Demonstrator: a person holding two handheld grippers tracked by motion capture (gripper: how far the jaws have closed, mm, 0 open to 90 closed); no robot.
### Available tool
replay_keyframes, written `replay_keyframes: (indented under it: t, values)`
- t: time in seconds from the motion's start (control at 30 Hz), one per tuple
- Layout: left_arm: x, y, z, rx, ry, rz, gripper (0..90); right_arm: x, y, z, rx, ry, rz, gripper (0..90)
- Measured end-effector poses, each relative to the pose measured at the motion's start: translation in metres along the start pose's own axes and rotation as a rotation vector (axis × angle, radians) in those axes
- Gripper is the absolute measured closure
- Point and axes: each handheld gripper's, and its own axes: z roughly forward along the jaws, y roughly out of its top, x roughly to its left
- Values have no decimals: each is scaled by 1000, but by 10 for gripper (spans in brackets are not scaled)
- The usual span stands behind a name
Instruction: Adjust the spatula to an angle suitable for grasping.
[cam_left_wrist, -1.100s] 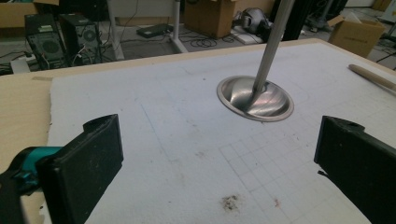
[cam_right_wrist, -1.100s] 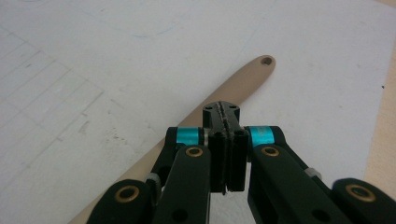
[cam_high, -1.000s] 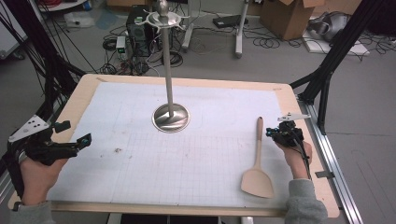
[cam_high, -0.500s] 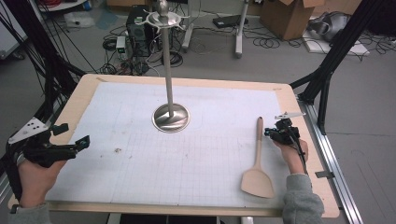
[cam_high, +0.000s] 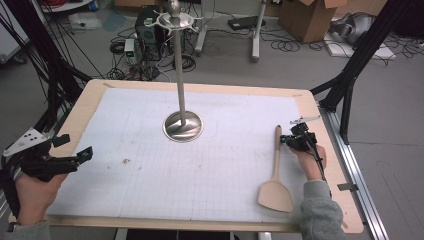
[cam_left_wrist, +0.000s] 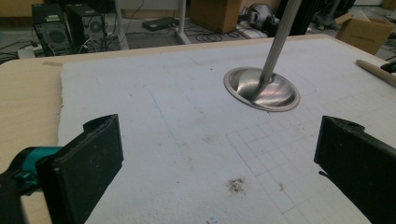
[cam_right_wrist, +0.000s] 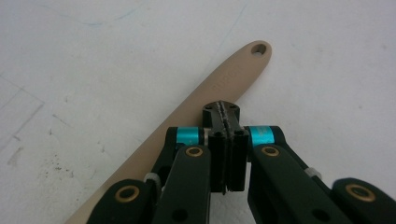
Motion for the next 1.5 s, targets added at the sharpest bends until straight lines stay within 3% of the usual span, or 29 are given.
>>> replay_keyframes:
  t: [0.3,0.77,1.27,1.5]
  values:
    - [2,-3,-2,8,10,-6,17,0,2,3,-6,19,-12,900]
    - [4,-5,-6,6,18,-12,17,25,20,14,31,83,-163,900]
    - [4,-6,-5,13,20,-12,17,34,26,16,40,154,-264,900]
    - [4,-6,-5,16,21,-11,17,41,36,15,109,150,-321,900]
